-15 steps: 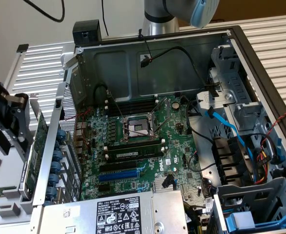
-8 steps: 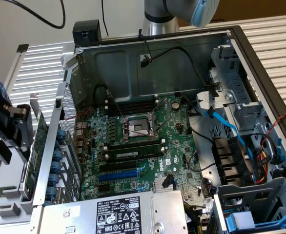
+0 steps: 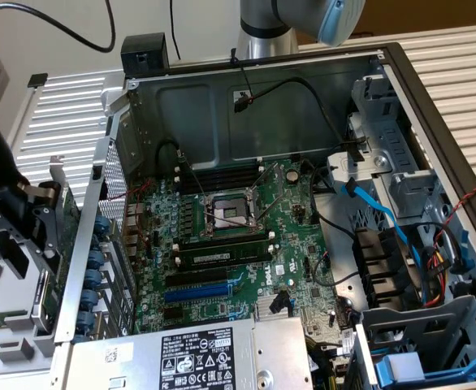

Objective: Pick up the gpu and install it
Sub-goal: 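Pick up the gpu and move the gpu toward the slot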

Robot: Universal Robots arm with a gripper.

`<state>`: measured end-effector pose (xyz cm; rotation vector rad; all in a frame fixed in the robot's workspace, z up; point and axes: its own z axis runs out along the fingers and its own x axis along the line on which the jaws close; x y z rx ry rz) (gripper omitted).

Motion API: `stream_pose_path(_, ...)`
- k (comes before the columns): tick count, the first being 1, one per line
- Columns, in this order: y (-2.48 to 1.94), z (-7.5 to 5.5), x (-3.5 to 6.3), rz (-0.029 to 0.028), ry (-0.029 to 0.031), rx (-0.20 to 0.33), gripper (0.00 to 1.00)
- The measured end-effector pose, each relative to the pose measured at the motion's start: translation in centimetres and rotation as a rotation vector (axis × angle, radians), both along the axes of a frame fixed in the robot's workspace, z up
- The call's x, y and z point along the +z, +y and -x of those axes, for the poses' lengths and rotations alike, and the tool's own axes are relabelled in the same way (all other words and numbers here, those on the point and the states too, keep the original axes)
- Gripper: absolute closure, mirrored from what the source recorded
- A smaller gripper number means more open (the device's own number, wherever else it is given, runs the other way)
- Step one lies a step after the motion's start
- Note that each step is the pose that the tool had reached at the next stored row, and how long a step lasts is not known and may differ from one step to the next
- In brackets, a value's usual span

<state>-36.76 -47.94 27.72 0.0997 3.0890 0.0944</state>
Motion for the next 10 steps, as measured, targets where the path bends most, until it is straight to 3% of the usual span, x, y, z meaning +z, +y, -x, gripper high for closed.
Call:
stream_pose_path(3, 0.02, -0.03, -0.05, -0.0007, 0.0032, -0.005, 0.53)
stream_pose_path(10, 0.03, -0.06, -0.08, -0.0018, 0.0039, -0.01, 0.53)
